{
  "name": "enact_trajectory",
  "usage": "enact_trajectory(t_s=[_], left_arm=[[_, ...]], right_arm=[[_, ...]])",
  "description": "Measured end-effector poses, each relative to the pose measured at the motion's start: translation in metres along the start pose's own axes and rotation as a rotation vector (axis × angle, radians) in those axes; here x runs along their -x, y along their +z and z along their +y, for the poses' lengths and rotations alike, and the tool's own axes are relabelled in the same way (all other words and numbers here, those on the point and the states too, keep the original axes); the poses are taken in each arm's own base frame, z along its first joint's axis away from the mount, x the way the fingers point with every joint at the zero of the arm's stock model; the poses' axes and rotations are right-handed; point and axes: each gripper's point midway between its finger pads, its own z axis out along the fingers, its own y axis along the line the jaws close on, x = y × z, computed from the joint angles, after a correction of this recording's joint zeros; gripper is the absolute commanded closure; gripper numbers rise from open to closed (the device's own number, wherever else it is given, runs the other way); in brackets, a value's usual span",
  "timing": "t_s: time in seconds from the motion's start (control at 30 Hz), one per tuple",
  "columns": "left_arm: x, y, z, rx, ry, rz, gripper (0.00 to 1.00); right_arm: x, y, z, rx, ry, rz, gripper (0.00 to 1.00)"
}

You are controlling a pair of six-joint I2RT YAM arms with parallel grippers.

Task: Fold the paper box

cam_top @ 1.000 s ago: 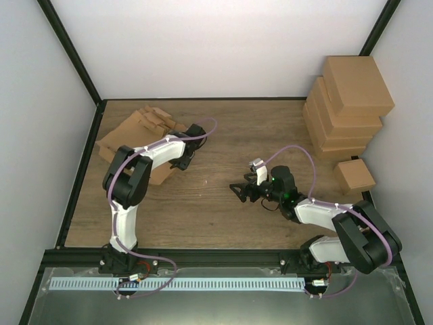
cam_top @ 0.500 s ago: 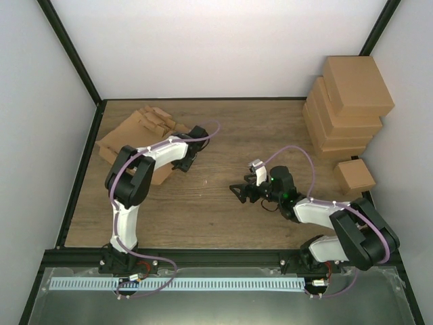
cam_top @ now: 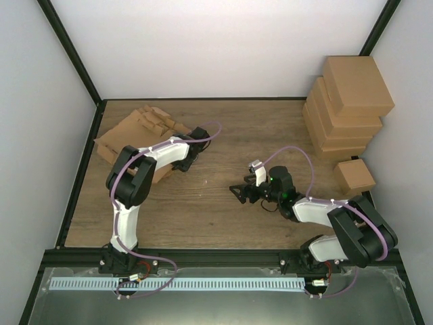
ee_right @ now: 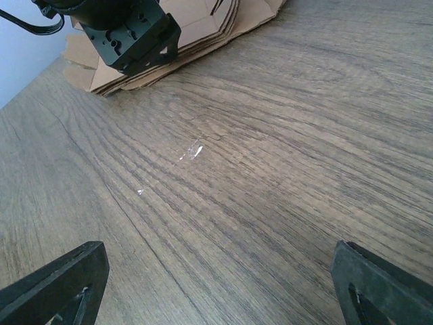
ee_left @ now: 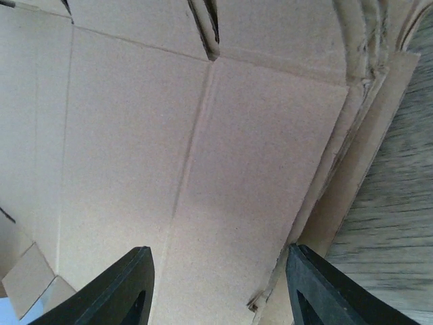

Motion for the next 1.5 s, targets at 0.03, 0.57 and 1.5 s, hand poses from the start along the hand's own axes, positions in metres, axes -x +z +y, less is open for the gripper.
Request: enact_trajectory(t_s=[0.03,0.57,1.5], left_arm=[[0.0,0.0,0.002,0.01,-0.003,0.0,0.45],[0.01,-0.029,0.053,0.197,-0.123,-0.075,0.68],[0.008,-0.037,0.064,0.16,-0.184,-0.082,0.96]], right_arm=[[0.0,0.0,0.0,0.0,0.0,0.0,0.07],[-0.002,0.001,-0.001,-0.001,0.004,0.008,0.07],[-0.003,0.001,0.0,0.005,0.004,0.01,0.06]])
